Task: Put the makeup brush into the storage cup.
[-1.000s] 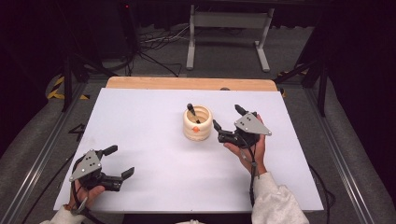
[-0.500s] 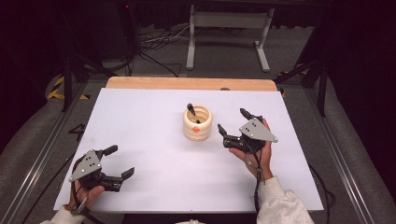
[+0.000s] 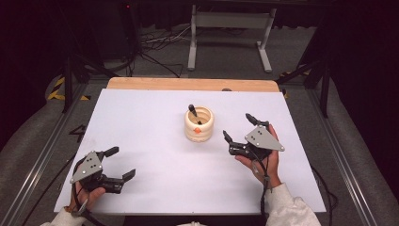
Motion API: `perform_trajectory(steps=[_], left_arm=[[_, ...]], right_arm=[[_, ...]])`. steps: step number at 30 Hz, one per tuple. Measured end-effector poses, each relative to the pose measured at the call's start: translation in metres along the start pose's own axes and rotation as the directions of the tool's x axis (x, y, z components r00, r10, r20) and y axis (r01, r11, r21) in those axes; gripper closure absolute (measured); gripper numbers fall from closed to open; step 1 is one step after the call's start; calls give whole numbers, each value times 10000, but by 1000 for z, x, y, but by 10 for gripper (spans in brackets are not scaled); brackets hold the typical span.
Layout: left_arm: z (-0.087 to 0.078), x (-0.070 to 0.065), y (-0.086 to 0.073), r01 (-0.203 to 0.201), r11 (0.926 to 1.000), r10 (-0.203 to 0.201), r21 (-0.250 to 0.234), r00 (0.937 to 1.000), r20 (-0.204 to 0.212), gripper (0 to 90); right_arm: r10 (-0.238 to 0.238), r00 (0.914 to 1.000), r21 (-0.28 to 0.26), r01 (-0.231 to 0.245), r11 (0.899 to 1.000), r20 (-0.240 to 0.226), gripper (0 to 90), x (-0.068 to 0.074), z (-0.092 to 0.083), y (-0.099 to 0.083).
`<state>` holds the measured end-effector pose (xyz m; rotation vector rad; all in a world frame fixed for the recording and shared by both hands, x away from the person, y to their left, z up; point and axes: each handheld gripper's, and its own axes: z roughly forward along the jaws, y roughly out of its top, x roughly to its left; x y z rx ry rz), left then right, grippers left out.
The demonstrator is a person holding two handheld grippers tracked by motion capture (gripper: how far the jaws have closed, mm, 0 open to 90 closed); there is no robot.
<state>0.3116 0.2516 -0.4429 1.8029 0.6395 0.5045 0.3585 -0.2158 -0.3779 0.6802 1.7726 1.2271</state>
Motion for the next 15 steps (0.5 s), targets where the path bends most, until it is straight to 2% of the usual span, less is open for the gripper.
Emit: perform_trajectory(steps=[15], left_arm=[[0,0,0,-12,10000,12,-1,10000,-65,29]], right_arm=[[-187,9998,141,186,9997,50,117,-3,-17,-11]])
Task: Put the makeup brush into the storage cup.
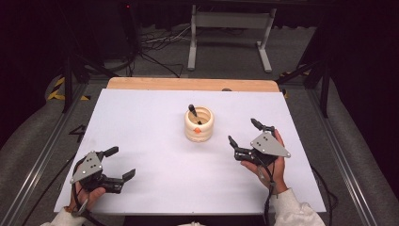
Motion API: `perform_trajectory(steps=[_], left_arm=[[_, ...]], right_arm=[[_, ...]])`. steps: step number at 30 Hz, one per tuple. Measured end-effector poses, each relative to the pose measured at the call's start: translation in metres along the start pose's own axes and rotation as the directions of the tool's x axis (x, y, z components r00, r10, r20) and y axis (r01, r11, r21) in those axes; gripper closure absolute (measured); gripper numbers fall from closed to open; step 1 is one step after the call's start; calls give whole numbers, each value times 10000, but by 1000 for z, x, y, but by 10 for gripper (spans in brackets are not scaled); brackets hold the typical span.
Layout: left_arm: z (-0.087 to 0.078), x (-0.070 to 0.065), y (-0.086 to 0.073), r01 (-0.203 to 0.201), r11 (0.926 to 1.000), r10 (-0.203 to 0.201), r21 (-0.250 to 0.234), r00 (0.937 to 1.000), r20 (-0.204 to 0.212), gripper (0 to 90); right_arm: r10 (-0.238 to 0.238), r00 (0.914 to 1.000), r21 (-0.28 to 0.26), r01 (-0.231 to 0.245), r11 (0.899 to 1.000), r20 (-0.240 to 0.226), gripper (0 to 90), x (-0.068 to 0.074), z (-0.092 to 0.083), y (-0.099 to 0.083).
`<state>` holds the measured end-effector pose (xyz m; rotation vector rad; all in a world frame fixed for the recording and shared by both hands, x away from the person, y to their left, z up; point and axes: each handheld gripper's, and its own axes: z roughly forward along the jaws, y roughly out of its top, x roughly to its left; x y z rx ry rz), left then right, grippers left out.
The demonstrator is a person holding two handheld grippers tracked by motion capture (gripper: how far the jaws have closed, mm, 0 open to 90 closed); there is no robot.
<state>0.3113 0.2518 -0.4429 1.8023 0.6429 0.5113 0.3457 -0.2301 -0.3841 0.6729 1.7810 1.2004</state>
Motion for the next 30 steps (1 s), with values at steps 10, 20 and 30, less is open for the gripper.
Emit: perform_trajectory(steps=[10,20,30], left_arm=[[1,0,0,25,10000,-25,86,10000,25,29],[2,0,0,-20,9999,20,99,10000,11,29],[3,-1,0,-53,9999,52,150,10000,55,29]], right_arm=[[-147,9999,76,146,9999,72,117,-3,-12,-6],[-288,9995,157,287,9995,111,115,-5,-19,-13],[-397,9991,300,392,9988,155,113,-7,-27,-21]])
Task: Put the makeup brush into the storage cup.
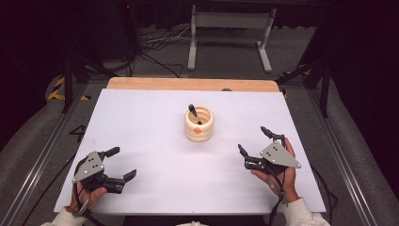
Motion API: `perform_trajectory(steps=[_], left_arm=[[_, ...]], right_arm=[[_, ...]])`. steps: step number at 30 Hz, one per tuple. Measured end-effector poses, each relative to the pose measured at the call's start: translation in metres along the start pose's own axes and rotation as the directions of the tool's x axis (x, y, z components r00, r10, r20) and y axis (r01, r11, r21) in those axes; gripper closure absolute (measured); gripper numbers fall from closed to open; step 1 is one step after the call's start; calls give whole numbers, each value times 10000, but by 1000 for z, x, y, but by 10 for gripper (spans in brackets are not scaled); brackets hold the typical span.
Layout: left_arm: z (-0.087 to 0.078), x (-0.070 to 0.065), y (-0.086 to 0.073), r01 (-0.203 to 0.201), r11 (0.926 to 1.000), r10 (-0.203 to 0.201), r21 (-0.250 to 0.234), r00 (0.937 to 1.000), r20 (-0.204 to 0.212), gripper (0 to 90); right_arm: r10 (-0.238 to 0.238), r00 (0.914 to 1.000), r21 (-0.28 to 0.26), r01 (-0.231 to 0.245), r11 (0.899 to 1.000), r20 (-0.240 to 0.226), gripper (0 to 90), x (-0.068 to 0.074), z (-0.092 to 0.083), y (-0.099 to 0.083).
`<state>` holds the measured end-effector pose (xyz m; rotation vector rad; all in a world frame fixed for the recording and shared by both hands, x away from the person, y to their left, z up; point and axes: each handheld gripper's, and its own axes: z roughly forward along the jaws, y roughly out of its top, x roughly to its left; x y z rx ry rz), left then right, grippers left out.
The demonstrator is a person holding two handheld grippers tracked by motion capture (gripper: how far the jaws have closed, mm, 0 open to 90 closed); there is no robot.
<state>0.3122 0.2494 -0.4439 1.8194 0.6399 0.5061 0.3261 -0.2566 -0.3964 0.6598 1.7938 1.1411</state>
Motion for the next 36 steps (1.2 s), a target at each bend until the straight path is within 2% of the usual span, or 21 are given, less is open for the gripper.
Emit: perform_trajectory(steps=[11,36], left_arm=[[0,0,0,3,10000,-3,43,10000,21,29],[1,-1,0,-57,9999,56,144,10000,53,29]], right_arm=[[-45,9999,250,41,9997,122,109,-5,-7,-14],[267,9994,443,-277,9986,213,70,-17,-27,-38]])
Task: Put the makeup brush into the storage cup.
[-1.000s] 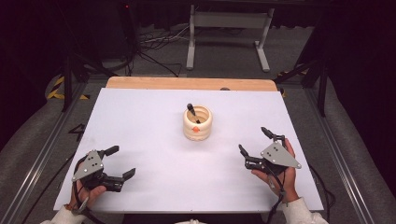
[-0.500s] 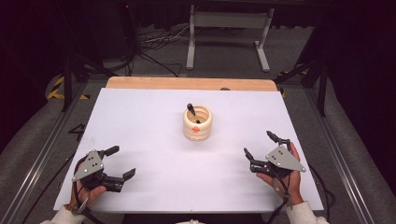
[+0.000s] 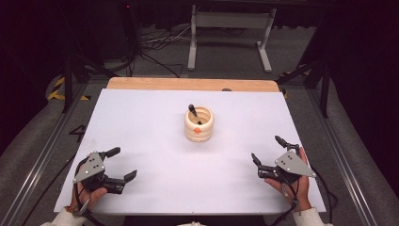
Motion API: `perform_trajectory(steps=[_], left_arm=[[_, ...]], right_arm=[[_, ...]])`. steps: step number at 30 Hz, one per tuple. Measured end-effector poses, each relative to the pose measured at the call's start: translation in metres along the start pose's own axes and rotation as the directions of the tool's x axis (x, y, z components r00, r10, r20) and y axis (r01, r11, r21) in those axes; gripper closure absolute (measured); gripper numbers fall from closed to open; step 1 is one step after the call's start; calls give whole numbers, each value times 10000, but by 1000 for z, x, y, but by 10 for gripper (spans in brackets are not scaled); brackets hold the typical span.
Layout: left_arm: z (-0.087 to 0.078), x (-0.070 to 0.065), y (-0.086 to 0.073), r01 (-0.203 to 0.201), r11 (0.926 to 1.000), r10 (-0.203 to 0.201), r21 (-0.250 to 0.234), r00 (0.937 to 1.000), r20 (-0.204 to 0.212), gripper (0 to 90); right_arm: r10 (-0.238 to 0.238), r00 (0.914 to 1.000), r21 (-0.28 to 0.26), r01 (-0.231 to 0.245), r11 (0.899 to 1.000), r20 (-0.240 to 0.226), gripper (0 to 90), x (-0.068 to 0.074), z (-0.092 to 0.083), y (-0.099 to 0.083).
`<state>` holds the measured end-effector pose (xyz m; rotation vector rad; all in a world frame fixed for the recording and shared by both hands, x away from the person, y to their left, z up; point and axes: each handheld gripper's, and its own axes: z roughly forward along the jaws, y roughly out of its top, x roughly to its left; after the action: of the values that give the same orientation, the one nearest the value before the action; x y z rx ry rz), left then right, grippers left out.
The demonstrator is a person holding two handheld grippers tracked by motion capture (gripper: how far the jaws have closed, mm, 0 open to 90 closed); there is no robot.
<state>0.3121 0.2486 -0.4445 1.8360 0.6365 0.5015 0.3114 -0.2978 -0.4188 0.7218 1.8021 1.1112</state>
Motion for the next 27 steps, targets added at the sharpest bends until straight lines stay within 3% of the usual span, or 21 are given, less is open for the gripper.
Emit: perform_trajectory(steps=[27], left_arm=[[3,-1,0,9,10000,-10,61,9999,123,30]], right_arm=[[413,9989,591,-427,9973,236,60,-7,-27,-29]])
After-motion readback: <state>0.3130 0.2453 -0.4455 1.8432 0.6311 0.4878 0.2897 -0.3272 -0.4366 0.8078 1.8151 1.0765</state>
